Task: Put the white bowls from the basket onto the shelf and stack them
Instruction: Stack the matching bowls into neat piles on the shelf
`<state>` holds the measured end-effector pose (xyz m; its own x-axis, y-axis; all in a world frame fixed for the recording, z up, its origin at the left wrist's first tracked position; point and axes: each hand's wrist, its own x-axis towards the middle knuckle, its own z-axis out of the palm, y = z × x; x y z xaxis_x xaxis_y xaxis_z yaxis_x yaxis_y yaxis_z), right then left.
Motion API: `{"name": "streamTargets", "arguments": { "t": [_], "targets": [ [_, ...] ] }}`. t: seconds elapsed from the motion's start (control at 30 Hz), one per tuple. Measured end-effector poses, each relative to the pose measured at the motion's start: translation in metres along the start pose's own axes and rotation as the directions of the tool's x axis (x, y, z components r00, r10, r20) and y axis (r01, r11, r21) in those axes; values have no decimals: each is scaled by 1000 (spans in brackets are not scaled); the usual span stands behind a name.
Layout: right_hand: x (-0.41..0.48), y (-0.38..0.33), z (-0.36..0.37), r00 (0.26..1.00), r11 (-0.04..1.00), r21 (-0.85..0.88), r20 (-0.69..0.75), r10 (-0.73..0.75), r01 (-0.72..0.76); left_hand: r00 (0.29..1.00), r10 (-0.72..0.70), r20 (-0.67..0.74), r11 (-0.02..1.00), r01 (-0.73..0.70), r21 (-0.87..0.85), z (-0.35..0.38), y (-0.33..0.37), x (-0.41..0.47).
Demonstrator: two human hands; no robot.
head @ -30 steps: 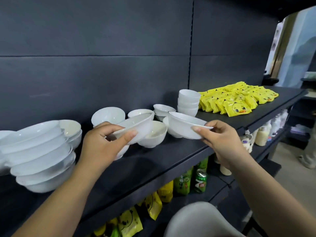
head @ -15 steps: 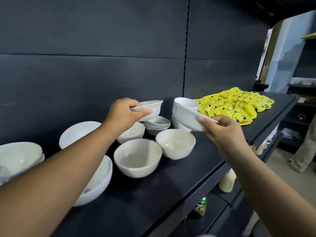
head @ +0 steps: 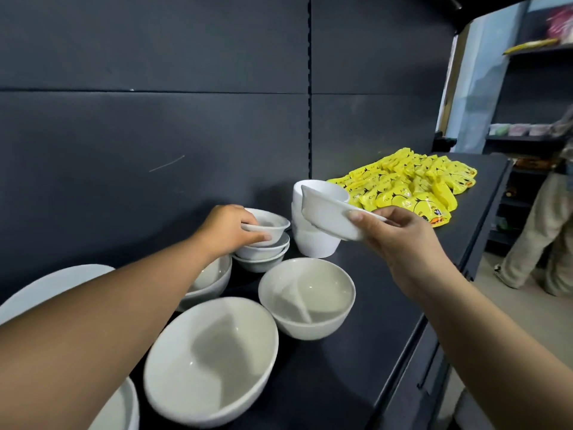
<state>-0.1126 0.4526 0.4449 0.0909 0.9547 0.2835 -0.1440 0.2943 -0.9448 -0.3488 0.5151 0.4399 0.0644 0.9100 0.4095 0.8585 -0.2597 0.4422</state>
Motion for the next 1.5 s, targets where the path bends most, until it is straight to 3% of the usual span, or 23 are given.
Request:
{"name": "streamTargets", "arguments": {
  "t": [0.17, 0.3, 0.4, 0.47, 0.57, 0.8, 0.9, 0.97, 1.07, 1.23, 1.37, 1.5],
  "targets": [
    [10, 5, 3, 1000, 1000, 27, -1, 5, -5, 999, 37, 11, 999, -37, -23, 12, -14, 8],
    [15, 8, 6, 1000, 1000, 10, 8, -1, 1, 986, 153, 72, 988, -155, 23, 19, -21, 9],
    [19, 11, 5, 1000, 1000, 23, 9, 4, -4, 948, 273, 162, 953, -290, 93, 22, -25, 7],
    [20, 14, 7, 1000, 999, 37, 12, 8, -9, 932, 263, 249, 925, -317, 210, 21, -28, 6],
    [22, 18, 11, 1000, 999, 42, 12, 18, -19, 931, 100, 351, 917, -223, 332, 16, -27, 6],
    [35, 29, 32, 998, 997, 35, 26, 61, -62, 933, 33, 358, 974, -111, 199, 13, -26, 5],
    [42, 31, 45, 997, 997, -29, 42, 66, -65, 955, -25, 297, 985, 75, -157, 6, -25, 7],
    [48, 30, 56, 996, 996, -63, 57, 63, -59, 971, -128, 199, 874, 206, -439, -13, -19, 14],
    [55, 32, 74, 996, 992, -106, 57, 69, -63, 967, -209, 144, 798, 254, -547, -45, -18, 21],
    [62, 45, 99, 989, 954, -299, 134, 55, -13, 941, -128, 313, 830, 274, -486, -53, -18, 15],
    [69, 54, 109, 974, 903, -429, 215, 73, 27, 966, -91, 243, 917, 176, -358, -49, -30, 13],
    [76, 57, 113, 959, 832, -550, 268, 87, 78, 967, -118, 228, 935, 185, -301, -45, -40, 13]
  ]
}}
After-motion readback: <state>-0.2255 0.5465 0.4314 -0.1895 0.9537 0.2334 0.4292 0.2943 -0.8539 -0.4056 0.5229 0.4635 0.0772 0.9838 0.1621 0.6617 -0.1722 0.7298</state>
